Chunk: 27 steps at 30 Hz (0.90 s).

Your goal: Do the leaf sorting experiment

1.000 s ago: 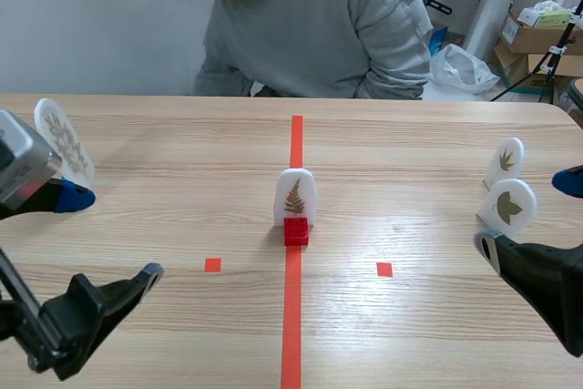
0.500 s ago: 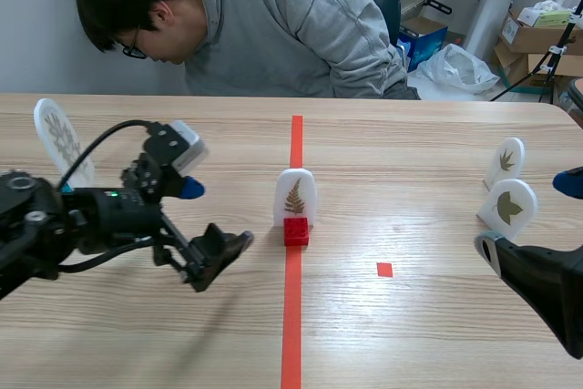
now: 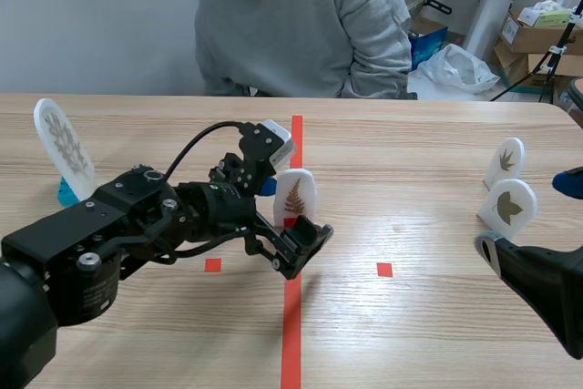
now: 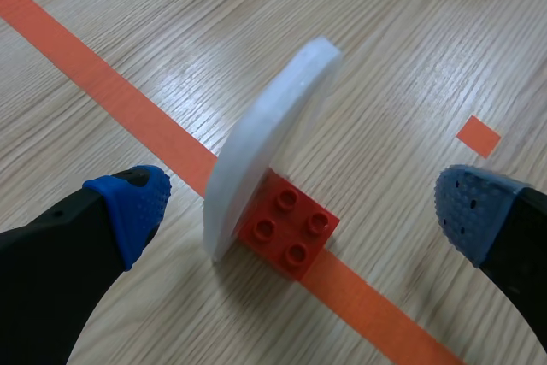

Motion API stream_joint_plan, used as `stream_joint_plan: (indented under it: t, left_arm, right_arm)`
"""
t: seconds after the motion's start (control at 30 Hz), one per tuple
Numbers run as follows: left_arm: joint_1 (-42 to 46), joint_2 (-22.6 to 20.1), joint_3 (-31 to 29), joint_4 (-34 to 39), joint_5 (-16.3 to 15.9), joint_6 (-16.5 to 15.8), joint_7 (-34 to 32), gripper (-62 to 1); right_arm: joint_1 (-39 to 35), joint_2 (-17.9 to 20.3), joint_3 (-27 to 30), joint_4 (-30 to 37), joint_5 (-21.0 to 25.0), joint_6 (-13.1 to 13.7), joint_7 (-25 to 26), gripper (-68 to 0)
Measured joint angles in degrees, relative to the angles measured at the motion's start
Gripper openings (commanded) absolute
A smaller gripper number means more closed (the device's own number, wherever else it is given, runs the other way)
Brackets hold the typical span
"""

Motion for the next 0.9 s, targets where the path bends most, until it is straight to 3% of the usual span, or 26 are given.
stream_joint_plan:
  t: [0.17,0.33,0.9]
  left_arm:
    - [0.02,0.42,0.02,-0.24,0.0,0.02,-0.66,1.4]
    - [0.02,0.39,0.0,-0.24,0.22,0.04,-0.94,-17.0]
    - [0.02,0.37,0.0,-0.24,-0.09,0.04,-1.77,-46.4]
  right_arm:
    - [0.0,0.0,0.0,0.0,0.0,0.0,0.0,0.4]
    - [0.0,0.0,0.0,0.0,0.0,0.0,0.0,0.4]
    - [0.0,0.0,0.0,0.0,0.0,0.0,0.0,0.4]
